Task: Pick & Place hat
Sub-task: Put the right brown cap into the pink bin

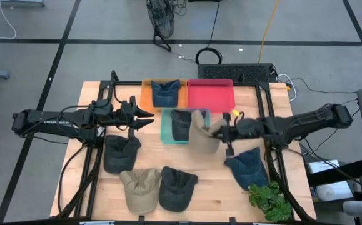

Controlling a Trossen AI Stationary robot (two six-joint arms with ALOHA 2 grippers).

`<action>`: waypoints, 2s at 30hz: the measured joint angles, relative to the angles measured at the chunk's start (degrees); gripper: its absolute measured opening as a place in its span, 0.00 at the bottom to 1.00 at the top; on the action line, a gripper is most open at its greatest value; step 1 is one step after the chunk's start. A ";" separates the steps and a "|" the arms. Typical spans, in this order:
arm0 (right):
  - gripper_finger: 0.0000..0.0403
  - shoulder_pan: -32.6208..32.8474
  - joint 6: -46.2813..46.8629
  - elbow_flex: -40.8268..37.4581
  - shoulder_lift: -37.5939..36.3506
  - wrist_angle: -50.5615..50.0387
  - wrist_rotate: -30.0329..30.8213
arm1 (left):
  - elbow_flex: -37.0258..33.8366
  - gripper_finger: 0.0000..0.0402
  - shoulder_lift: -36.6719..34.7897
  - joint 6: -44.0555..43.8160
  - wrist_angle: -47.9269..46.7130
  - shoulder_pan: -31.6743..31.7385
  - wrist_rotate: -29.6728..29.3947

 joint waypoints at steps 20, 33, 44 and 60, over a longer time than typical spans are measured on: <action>0.00 -40.06 -29.95 0.07 5.44 5.99 -19.52 | 0.00 0.28 0.00 7.28 0.13 0.11 -4.60; 0.00 -49.18 -50.42 0.07 17.45 17.54 -22.52 | 0.00 0.28 0.02 9.43 1.40 0.11 -4.51; 0.00 -50.49 -55.76 0.07 21.05 17.88 -24.54 | 0.04 0.28 5.59 16.12 4.92 1.72 -4.38; 0.00 -50.39 -38.84 0.07 21.05 17.93 -23.95 | 0.04 0.28 8.20 10.01 11.71 10.27 -4.39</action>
